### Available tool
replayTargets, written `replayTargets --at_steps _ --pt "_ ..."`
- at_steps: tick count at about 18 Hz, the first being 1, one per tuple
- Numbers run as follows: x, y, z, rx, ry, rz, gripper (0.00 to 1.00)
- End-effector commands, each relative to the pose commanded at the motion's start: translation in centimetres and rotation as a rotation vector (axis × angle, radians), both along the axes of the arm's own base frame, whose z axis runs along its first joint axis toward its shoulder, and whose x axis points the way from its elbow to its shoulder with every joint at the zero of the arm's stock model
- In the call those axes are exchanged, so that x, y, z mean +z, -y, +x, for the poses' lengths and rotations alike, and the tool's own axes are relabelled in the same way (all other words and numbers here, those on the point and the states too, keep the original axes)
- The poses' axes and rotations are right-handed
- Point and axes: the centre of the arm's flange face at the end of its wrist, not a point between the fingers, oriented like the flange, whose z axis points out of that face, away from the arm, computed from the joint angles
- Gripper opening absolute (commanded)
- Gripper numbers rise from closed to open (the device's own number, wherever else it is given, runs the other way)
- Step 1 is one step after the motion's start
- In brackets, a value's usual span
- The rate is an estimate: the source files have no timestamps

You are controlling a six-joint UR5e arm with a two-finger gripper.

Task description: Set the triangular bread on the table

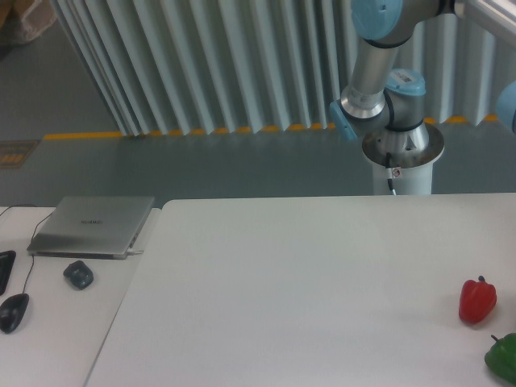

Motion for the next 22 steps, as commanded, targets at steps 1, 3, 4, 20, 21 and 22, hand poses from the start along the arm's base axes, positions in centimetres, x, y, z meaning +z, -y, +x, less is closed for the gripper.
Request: replayTargets --at_steps 1,3,4,20,21,22 --pt "0.1 0.1 0.0 0.002 -0.001 0.001 1.0" --pt "0.2 0.2 -0.1 0.003 -0.003 0.001 1.0" --pt "0.2 0.2 -0.1 0.003 -0.001 0.004 1.0" --pt "1.0 3.1 -2.4 0.083 -0.038 0.159 1.0" --pt "1.1 3.5 -2.7 0.091 -0.041 0.161 1.0" --pt "1.1 3.7 -2.9 0.095 -0.045 0.162 1.0"
